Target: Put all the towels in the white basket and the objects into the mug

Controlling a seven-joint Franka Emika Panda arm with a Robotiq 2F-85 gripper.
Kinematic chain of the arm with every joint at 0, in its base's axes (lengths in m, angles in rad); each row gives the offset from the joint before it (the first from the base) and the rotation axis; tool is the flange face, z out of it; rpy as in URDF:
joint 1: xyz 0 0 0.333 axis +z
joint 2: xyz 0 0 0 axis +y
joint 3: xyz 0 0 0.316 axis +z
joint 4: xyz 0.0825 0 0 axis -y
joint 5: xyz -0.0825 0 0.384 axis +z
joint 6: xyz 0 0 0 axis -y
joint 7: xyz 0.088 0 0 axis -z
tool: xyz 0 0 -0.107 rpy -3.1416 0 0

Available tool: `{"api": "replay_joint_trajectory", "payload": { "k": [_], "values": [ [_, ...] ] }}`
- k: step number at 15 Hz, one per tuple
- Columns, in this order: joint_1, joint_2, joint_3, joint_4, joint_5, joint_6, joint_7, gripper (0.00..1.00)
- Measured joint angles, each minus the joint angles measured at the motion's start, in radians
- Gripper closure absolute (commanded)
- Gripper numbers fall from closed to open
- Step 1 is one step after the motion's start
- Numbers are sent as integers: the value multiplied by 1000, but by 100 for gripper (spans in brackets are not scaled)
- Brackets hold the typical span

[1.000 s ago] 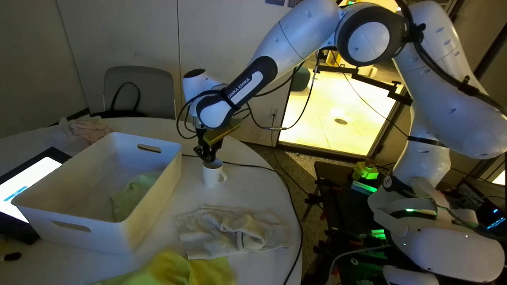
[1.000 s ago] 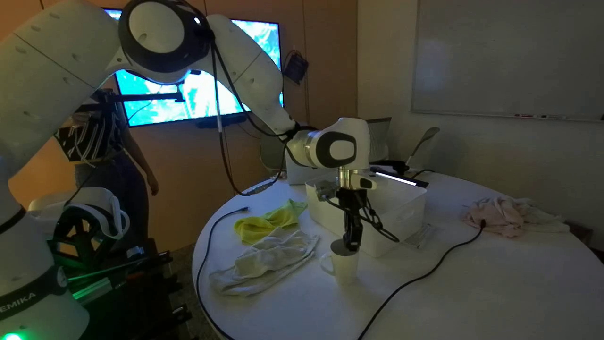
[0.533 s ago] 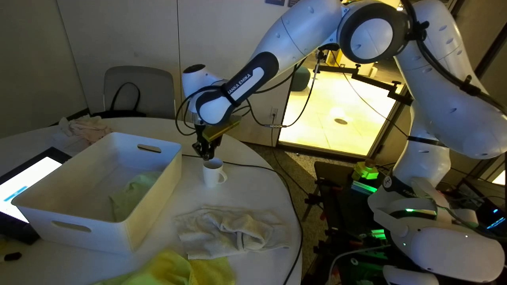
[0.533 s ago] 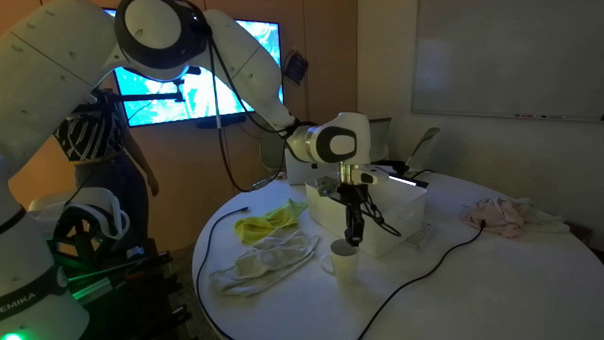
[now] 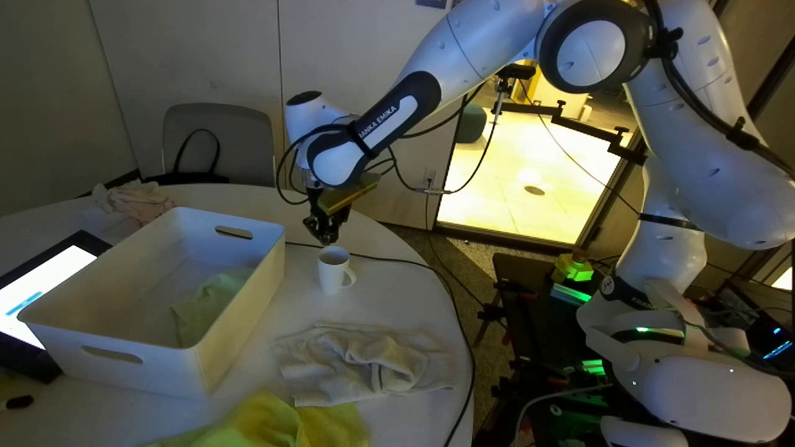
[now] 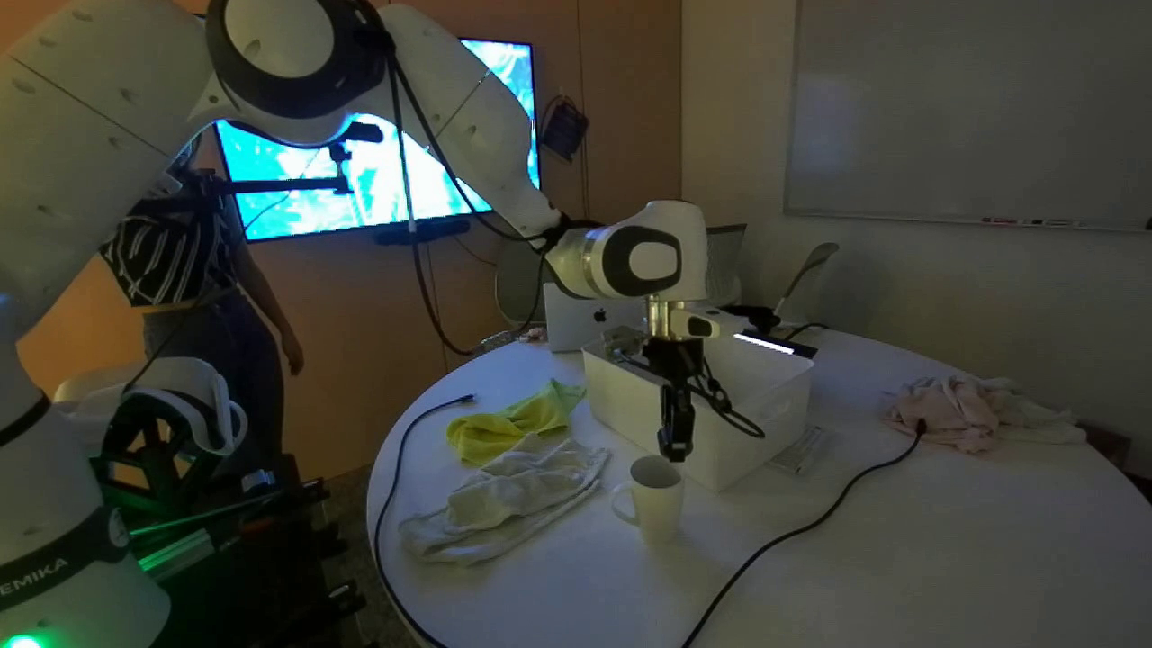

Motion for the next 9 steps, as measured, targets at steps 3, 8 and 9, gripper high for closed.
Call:
{"api": "replay_joint_trajectory", "payload": {
  "k": [3,8,9],
  "values": [
    [8,-9,-9,-5,-12,-21,10,92],
    [15,-17,-9,-7,-22,-38,15,44],
    [17,-17,-9,-7,-23,-39,15,36]
  ]
}}
